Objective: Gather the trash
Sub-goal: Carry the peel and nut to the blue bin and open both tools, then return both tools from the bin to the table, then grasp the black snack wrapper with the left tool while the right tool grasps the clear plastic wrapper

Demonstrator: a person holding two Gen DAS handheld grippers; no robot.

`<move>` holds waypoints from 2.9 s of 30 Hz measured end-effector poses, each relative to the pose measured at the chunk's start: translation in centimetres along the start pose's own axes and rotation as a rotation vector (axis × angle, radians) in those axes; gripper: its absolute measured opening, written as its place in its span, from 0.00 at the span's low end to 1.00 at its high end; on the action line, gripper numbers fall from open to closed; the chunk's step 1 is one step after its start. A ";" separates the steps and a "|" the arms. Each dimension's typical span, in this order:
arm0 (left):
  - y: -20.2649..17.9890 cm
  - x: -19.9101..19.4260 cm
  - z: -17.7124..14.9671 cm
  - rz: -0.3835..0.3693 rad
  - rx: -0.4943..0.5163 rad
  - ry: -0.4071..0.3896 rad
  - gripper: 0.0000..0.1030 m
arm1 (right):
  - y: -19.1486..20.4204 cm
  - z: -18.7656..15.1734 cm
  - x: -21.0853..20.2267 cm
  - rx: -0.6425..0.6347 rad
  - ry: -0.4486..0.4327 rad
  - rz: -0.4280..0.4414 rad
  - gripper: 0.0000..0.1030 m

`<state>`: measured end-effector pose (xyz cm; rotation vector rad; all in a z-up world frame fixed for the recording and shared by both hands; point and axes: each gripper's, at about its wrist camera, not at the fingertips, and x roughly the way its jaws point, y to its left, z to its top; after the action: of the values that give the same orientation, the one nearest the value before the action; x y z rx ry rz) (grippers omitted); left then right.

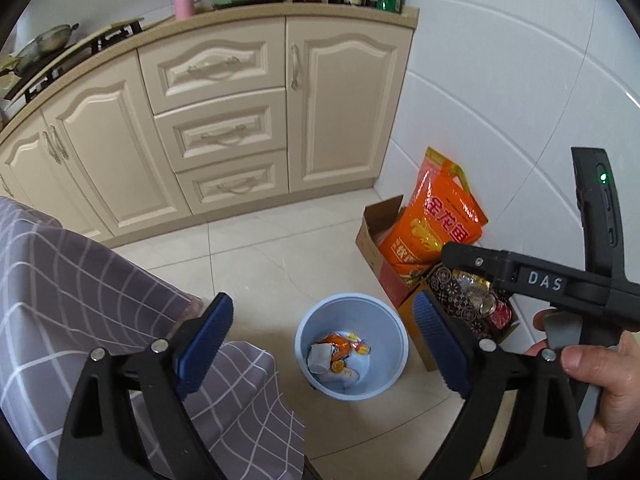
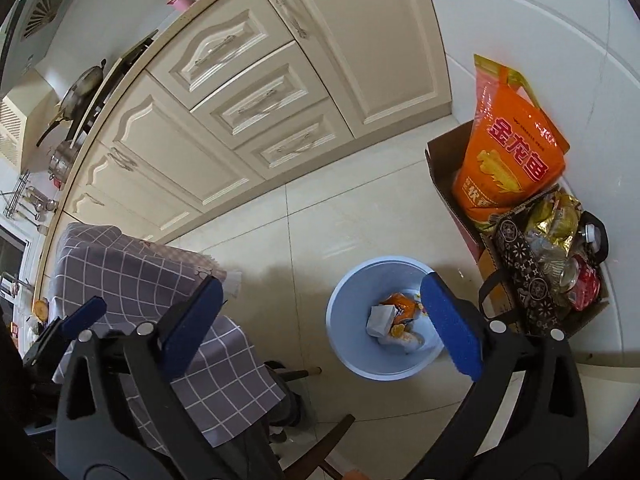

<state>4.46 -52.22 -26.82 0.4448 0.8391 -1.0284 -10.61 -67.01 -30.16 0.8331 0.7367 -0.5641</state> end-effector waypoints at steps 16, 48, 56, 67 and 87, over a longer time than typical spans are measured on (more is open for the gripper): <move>2.9 -9.2 0.7 0.044 -0.043 -0.161 0.87 | 9.4 0.7 -5.7 -0.151 -0.121 0.081 0.94; 21.4 -30.9 -9.7 0.409 -0.360 -0.426 0.90 | 37.1 -7.3 -10.5 -0.556 -0.152 0.456 0.94; 25.7 -32.0 -14.3 0.497 -0.464 -0.377 0.91 | 41.4 -11.2 -9.4 -0.643 -0.119 0.507 0.94; 31.1 -29.7 -17.6 0.572 -0.598 -0.250 0.92 | 44.1 -13.3 -5.7 -0.717 -0.006 0.498 0.94; 37.0 -23.1 -17.8 0.470 -0.657 -0.080 0.41 | 48.5 -14.5 2.2 -0.830 0.127 0.448 0.94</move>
<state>24.18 -9.73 -21.65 0.0281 0.8914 -0.3001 19.50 -28.53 -16.63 0.2325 0.7778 0.2102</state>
